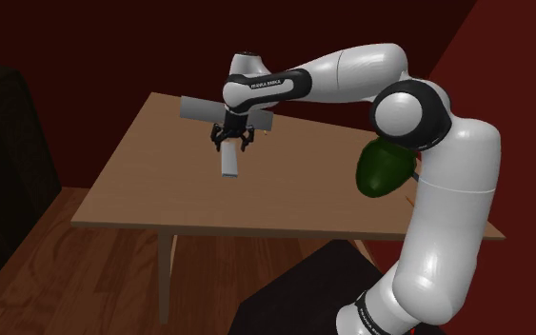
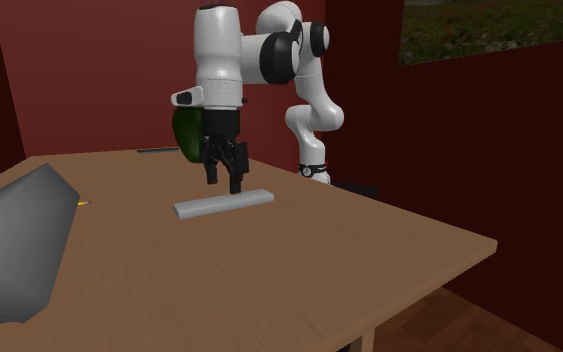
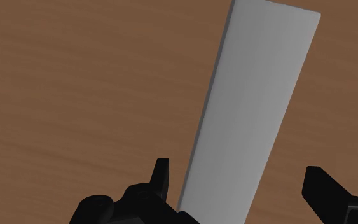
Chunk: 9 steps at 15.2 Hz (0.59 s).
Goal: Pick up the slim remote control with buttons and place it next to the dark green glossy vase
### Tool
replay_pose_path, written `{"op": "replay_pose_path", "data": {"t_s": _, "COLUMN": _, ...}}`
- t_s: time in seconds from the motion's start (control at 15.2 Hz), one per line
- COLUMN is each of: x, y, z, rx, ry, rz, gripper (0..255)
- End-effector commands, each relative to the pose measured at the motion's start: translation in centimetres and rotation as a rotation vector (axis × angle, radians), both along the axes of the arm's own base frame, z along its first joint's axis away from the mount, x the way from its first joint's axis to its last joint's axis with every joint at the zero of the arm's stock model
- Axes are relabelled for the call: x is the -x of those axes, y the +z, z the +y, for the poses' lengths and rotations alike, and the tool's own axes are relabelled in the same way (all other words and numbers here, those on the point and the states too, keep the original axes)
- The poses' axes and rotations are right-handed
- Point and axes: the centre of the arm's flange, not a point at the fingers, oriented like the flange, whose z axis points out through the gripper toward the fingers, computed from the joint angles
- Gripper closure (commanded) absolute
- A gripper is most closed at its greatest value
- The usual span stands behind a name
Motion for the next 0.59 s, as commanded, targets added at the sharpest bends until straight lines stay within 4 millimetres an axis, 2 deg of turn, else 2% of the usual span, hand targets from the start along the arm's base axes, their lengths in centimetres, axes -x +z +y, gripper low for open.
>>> {"op": "replay_pose_path", "data": {"t_s": 0.0, "x": 0.0, "y": -1.1, "z": 0.1, "rx": 0.000, "ry": -0.001, "rz": -0.001, "gripper": 0}}
{"op": "replay_pose_path", "data": {"t_s": 0.2, "x": 0.0, "y": -3.0, "z": 0.0, "rx": 0.000, "ry": -0.001, "rz": -0.001, "gripper": 0}}
{"op": "replay_pose_path", "data": {"t_s": 0.53, "x": 0.0, "y": -3.0, "z": 0.0, "rx": 0.000, "ry": -0.001, "rz": -0.001, "gripper": 0}}
